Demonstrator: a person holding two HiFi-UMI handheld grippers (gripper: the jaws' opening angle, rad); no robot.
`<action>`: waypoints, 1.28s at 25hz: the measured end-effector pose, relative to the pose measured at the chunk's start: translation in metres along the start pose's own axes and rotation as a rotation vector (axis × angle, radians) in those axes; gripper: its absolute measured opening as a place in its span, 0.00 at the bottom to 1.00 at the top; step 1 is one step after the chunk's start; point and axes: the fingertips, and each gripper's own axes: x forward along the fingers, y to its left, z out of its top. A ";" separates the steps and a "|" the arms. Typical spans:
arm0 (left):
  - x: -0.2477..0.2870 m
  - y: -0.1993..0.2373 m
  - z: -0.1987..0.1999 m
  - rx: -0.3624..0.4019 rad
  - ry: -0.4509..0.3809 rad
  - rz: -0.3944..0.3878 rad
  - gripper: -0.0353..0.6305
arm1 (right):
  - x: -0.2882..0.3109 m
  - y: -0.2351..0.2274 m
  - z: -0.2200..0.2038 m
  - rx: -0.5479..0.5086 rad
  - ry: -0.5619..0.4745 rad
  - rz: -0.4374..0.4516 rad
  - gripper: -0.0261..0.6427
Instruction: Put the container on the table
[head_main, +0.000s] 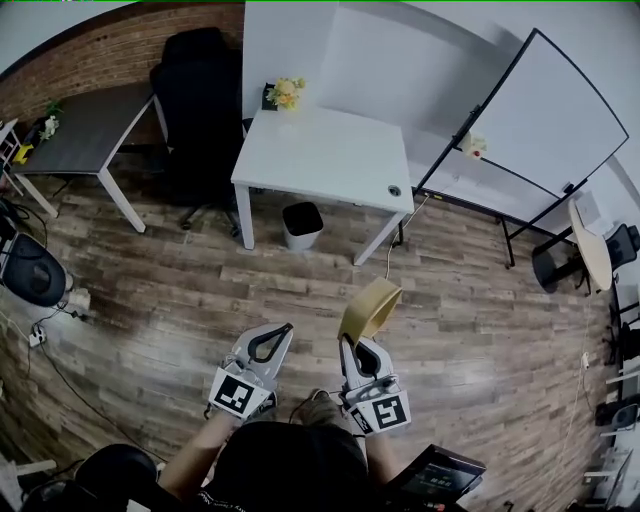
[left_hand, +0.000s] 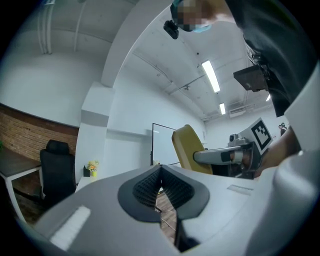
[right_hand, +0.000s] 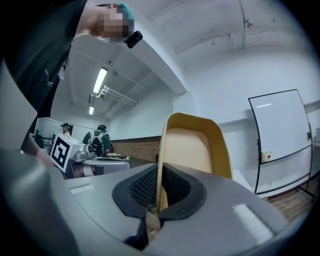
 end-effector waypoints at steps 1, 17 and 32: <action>0.001 0.001 -0.002 -0.001 0.005 -0.003 0.06 | 0.002 0.000 -0.002 0.003 0.005 0.002 0.07; 0.136 0.014 -0.004 0.044 0.065 0.078 0.06 | 0.069 -0.121 -0.020 0.068 -0.011 0.124 0.07; 0.211 0.082 -0.015 0.008 0.083 0.136 0.06 | 0.160 -0.195 -0.045 0.057 0.075 0.170 0.07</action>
